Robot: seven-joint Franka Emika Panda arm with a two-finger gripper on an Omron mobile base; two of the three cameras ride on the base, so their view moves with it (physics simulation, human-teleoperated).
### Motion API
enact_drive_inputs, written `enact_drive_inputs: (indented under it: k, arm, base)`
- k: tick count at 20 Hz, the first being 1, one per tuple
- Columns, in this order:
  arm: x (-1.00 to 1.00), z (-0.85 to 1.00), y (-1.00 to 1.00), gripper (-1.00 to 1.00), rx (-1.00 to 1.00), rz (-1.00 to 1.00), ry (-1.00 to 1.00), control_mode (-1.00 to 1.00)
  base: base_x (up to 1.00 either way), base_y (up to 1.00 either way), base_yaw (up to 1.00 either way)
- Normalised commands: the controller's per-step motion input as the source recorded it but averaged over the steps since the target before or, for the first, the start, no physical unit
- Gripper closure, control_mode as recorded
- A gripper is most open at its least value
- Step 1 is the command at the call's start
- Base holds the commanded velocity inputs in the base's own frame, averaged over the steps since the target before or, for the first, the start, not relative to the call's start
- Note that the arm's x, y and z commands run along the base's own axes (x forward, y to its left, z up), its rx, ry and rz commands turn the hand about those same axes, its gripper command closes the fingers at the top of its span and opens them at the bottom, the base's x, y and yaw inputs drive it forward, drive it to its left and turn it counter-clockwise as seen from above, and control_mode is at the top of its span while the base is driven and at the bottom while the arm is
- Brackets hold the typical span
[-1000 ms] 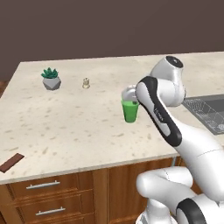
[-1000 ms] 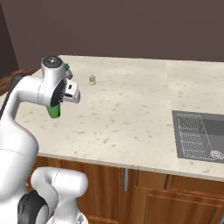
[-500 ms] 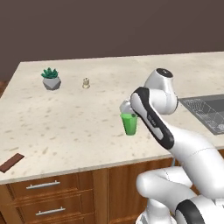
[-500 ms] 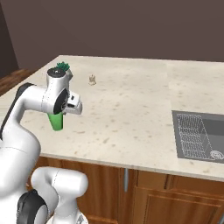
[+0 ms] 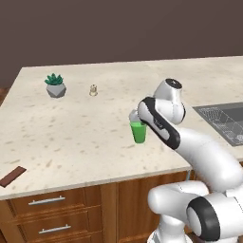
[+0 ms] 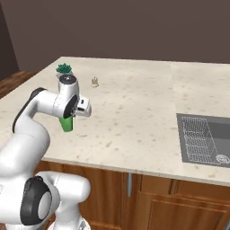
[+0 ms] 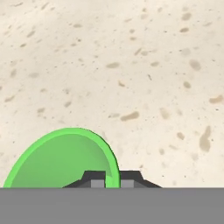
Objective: Open the cabinet directly in front. Then move the beer and the cup to the dining counter with the candle on it.
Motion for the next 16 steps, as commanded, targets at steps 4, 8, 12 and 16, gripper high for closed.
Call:
enact_drive_inputs:
  k: [4, 8, 12, 16]
  arm:
    - [0.67, -0.17, -0.16, 1.00, 0.00, 0.00, 0.00, -1.00]
    - [0.45, -0.22, -0.08, 1.00, 0.00, 0.00, 0.00, -1.00]
    - [0.39, -0.28, -0.03, 1.00, 0.00, 0.00, 0.00, -1.00]
    - [0.12, -0.41, 0.00, 1.00, 0.00, 0.00, 0.00, -1.00]
  base:
    - [0.00, 0.00, 0.00]
    - [0.00, 0.00, 0.00]
    - [0.00, 0.00, 0.00]
    - [0.00, 0.00, 0.00]
